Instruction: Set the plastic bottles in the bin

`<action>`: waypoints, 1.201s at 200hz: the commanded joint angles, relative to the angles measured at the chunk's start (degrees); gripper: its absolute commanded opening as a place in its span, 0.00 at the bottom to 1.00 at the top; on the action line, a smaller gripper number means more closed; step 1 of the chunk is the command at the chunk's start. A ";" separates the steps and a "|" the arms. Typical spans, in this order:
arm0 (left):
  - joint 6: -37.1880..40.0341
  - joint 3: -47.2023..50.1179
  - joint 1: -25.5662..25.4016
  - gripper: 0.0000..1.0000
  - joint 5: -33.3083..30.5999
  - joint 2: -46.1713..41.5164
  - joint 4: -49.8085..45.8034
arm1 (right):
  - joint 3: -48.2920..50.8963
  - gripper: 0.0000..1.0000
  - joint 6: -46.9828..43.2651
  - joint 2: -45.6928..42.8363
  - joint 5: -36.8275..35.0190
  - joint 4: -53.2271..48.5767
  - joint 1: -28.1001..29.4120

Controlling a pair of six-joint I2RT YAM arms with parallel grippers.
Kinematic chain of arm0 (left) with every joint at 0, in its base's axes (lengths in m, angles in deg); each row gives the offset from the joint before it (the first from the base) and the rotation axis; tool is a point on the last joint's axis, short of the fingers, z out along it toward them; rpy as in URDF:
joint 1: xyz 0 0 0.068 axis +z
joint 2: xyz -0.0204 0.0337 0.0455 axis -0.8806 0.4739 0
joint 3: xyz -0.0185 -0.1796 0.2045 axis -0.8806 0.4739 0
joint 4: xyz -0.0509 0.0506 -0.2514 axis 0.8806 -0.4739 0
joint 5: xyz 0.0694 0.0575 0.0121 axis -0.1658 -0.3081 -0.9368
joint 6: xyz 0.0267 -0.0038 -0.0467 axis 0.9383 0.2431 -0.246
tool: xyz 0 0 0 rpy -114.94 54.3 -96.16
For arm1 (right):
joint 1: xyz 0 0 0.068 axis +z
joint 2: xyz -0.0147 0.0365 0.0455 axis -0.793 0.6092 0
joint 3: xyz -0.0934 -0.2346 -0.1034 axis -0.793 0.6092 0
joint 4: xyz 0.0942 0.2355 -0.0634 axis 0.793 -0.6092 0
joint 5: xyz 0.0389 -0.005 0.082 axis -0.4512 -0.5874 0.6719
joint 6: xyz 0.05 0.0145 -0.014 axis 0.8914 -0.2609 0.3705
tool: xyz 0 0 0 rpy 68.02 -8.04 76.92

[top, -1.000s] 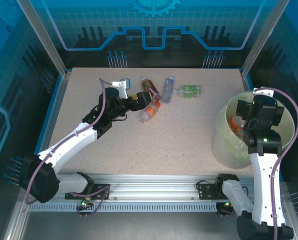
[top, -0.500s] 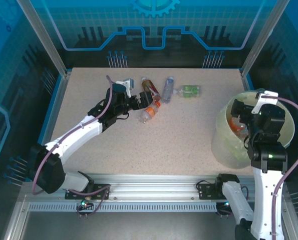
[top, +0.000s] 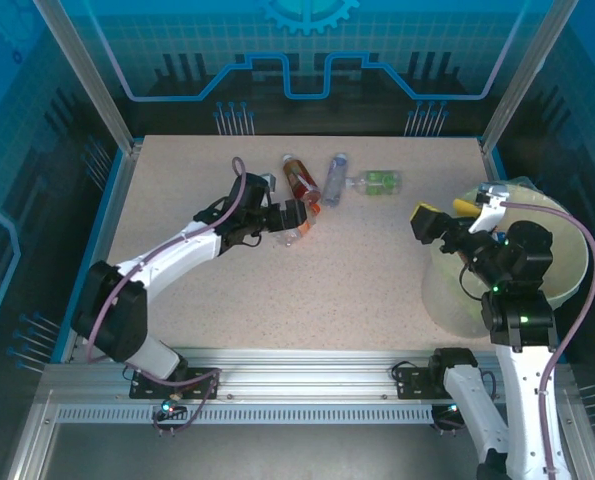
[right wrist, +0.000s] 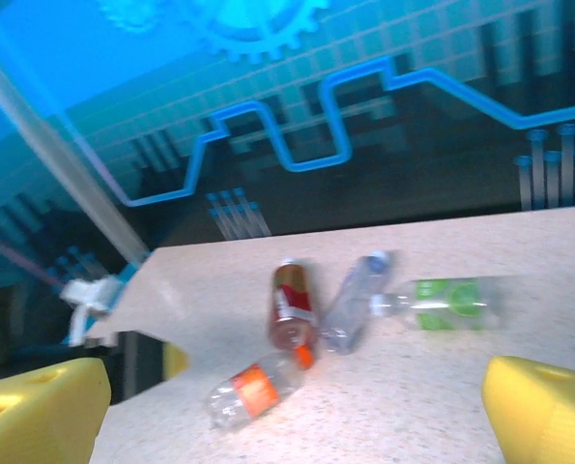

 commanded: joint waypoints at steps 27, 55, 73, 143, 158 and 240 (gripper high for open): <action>5.77 -1.61 0.06 0.99 8.39 5.04 0.20 | -2.48 1.00 -1.26 1.86 -0.62 1.14 6.99; 9.74 -3.14 0.09 0.99 5.83 9.52 -1.81 | -3.32 1.00 -2.18 3.12 -3.17 0.56 9.31; 11.33 -3.62 -0.02 0.99 6.10 11.81 -1.78 | -3.30 1.00 -2.52 3.64 -3.73 0.28 10.13; 17.65 -9.03 -0.03 0.95 -1.25 19.77 -3.97 | -4.44 1.00 -4.78 3.31 -6.91 -2.91 10.93; 17.69 -10.43 -0.05 0.95 -1.25 21.17 -5.46 | -4.51 1.00 -5.12 2.86 -7.92 -3.47 10.93; 23.01 -18.35 -0.11 0.99 -7.71 27.44 -9.25 | -4.58 1.00 -5.34 2.11 -8.35 -4.53 11.04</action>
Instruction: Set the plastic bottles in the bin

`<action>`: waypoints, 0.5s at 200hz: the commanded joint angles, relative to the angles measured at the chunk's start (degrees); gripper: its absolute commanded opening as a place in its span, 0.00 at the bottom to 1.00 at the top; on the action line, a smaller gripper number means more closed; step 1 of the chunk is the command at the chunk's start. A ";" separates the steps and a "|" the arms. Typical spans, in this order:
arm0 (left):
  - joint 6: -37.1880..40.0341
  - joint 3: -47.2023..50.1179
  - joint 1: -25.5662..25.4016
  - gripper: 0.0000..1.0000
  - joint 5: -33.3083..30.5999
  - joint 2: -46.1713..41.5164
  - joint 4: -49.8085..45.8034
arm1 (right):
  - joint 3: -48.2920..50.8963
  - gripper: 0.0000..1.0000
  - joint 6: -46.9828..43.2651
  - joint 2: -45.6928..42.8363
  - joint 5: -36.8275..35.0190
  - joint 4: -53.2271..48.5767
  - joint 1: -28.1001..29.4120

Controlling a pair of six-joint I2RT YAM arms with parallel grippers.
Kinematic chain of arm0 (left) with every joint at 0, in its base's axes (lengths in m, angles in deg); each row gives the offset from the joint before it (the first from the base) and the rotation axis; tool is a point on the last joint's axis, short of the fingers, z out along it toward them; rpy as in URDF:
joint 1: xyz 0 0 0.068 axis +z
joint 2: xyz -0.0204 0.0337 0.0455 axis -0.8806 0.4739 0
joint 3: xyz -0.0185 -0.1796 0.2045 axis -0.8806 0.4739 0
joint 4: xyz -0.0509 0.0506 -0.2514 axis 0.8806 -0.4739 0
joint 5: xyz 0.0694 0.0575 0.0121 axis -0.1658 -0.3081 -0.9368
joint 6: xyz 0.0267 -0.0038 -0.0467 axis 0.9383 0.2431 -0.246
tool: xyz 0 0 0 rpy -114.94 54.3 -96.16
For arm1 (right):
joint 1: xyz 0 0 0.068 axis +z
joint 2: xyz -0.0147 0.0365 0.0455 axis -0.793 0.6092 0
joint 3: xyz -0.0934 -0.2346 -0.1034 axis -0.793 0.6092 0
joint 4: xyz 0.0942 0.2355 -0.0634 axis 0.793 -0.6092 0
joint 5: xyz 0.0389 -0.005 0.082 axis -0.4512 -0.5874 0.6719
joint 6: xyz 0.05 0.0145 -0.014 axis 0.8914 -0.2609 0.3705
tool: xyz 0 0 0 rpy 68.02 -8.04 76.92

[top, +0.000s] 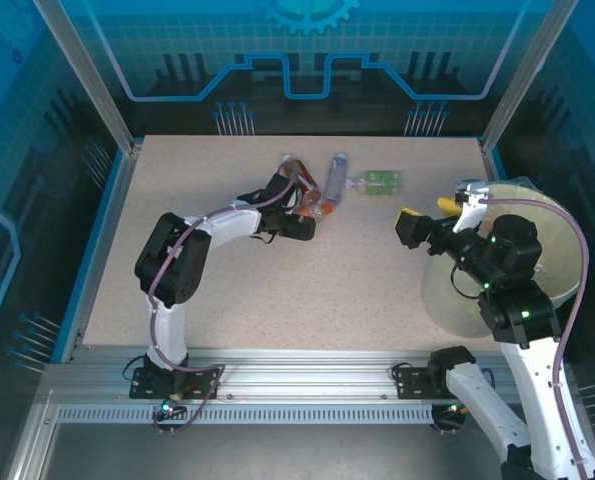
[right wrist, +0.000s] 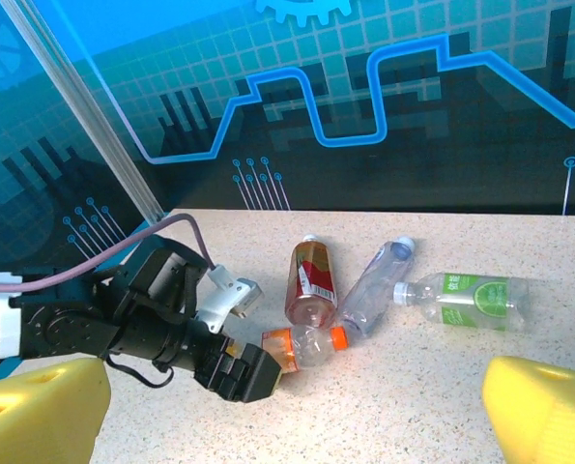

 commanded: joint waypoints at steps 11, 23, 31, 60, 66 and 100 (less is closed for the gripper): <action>4.56 -2.94 -0.11 0.99 -3.76 1.49 -1.73 | -1.76 1.00 -1.00 -0.75 -0.76 -1.37 0.74; 6.63 -3.49 -0.11 0.99 -3.42 2.15 -0.95 | -1.89 1.00 -1.06 -0.93 -1.00 -1.48 0.76; 8.04 -4.52 -0.11 0.99 -2.87 3.13 -1.23 | -1.84 1.00 -1.16 -1.01 -1.05 -1.56 0.76; 12.27 -6.05 -1.42 0.98 -0.57 4.74 -2.33 | -2.06 1.00 -1.38 -1.11 -1.10 -2.08 0.73; 13.23 -5.15 -1.89 0.97 -0.57 4.48 -1.30 | -2.06 1.00 -1.41 -1.19 -1.17 -2.17 0.76; 15.34 -3.73 -3.09 0.87 0.08 3.75 -0.11 | -1.90 1.00 -1.34 -1.37 -1.39 -2.07 0.73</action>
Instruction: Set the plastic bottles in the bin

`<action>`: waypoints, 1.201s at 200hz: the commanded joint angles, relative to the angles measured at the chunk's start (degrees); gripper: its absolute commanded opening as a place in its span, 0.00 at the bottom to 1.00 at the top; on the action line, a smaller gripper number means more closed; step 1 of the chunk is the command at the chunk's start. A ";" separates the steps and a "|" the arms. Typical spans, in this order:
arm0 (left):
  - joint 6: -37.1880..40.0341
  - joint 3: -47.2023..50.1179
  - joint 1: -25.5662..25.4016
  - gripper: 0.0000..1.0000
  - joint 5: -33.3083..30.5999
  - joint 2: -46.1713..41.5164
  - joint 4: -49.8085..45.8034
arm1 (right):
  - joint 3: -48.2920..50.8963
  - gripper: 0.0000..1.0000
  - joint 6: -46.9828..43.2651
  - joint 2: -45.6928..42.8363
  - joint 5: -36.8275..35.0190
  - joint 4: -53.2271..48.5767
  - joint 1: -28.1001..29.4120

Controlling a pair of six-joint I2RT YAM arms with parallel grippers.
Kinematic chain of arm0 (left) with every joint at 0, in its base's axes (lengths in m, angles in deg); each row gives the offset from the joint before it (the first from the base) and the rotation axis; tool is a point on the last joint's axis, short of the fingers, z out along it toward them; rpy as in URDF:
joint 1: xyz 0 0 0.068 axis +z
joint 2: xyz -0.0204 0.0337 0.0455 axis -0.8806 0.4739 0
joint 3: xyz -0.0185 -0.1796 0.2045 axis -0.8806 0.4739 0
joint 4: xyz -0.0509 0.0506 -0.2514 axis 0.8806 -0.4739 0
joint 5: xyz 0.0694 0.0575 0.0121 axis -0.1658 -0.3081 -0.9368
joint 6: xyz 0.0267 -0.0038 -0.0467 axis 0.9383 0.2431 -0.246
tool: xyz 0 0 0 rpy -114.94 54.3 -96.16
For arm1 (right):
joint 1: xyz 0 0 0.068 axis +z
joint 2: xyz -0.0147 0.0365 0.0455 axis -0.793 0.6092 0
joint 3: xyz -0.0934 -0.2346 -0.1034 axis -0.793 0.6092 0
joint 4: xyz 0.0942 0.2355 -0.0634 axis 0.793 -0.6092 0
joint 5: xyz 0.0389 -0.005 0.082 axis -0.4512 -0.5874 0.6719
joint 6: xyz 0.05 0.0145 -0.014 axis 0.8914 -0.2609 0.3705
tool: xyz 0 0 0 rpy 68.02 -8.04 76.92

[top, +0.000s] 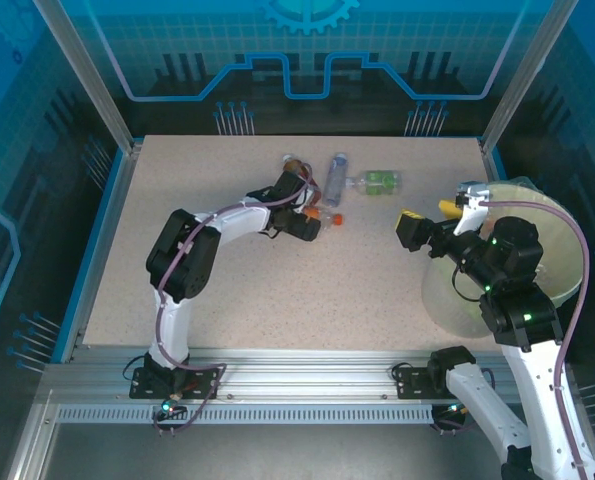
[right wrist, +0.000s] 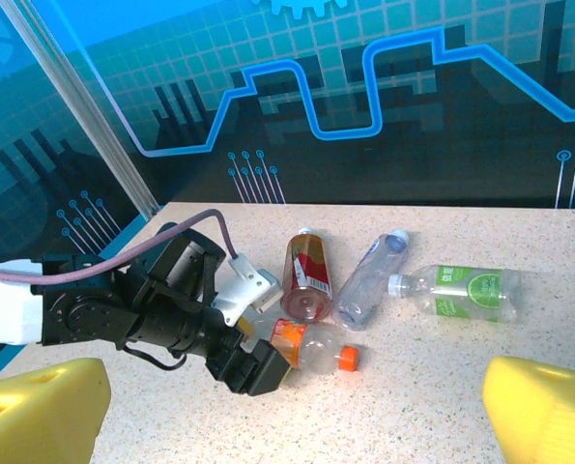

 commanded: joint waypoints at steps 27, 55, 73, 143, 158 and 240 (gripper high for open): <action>1.97 2.41 -1.90 0.72 0.13 -1.37 1.82 | -1.35 1.00 -0.57 -0.58 -0.73 -0.19 0.75; -0.50 5.08 -2.10 0.63 -0.74 -3.35 3.87 | -1.36 1.00 -0.42 -0.58 -0.73 -0.23 0.75; -1.49 8.08 -2.28 0.56 -1.16 -5.30 6.03 | -1.32 1.00 -0.47 -0.60 -0.66 -0.32 0.73; 1.15 15.93 -2.72 0.99 0.67 -13.82 7.67 | -1.24 1.00 0.01 -0.23 -0.21 -0.14 0.81; 5.29 12.40 -2.72 0.99 -0.93 -10.70 5.03 | -1.29 1.00 0.17 -0.36 -0.12 -0.12 0.81; 18.88 -2.84 -2.70 0.99 -0.24 1.94 2.73 | -2.58 1.00 -1.25 -2.47 -1.76 -3.19 0.86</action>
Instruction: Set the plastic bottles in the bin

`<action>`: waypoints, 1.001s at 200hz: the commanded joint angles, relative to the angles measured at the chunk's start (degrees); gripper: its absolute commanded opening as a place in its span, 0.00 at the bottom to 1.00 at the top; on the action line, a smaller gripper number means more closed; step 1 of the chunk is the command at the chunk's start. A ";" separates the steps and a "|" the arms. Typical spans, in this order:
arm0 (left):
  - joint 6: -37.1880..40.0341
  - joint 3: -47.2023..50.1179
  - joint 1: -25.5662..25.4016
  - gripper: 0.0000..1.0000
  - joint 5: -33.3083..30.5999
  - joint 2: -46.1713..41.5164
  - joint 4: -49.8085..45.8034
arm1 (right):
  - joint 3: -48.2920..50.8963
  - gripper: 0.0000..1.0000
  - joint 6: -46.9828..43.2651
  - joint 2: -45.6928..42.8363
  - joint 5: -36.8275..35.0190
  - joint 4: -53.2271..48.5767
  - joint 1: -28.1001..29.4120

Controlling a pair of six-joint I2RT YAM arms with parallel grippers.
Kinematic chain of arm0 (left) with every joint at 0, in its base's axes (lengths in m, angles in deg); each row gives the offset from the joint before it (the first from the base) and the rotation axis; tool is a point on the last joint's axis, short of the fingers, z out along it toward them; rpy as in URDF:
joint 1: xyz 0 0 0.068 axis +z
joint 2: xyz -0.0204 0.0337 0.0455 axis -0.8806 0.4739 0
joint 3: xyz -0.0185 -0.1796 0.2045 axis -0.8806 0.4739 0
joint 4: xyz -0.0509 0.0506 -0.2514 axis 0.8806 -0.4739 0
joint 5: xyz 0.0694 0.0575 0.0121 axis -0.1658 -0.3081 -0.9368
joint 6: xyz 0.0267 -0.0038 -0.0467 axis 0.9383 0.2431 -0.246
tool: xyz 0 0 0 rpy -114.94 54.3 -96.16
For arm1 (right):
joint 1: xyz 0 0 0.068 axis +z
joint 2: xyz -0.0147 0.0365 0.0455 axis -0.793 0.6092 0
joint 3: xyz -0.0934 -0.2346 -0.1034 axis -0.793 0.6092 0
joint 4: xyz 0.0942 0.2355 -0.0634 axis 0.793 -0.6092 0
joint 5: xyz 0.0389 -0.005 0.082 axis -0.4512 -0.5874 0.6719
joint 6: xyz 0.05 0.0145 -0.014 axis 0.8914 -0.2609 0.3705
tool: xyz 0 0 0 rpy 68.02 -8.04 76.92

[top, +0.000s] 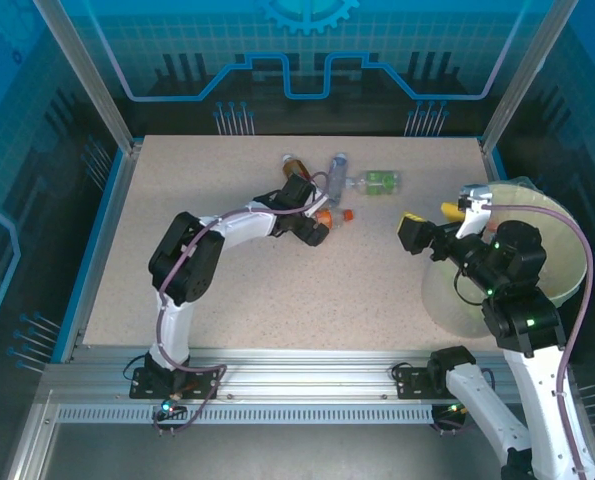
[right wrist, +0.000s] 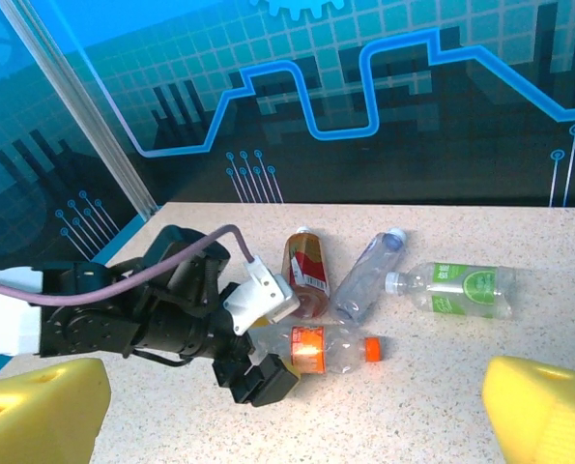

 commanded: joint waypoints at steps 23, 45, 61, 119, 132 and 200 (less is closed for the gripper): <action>7.25 -3.40 -0.36 0.97 3.32 2.80 -2.28 | -2.28 1.00 -1.63 -1.51 -1.61 -2.32 0.80; 8.12 -3.40 -0.74 0.92 3.39 3.73 -2.35 | -2.28 1.00 -1.74 -1.51 -1.62 -2.35 0.91; 8.33 -3.08 -1.08 0.88 2.28 4.12 -2.37 | -2.37 1.00 -1.61 -1.34 -1.12 -2.22 0.82; 4.79 1.96 -1.08 0.55 -2.56 1.97 3.18 | -1.78 1.00 -1.48 -0.16 3.72 -0.82 0.88; 3.97 3.12 -1.08 0.51 -2.90 1.39 3.78 | -1.50 1.00 -1.02 0.36 5.06 -0.51 0.96; -13.72 18.11 -1.08 0.39 6.80 -15.56 14.70 | 1.03 1.00 2.05 3.52 8.63 4.52 2.66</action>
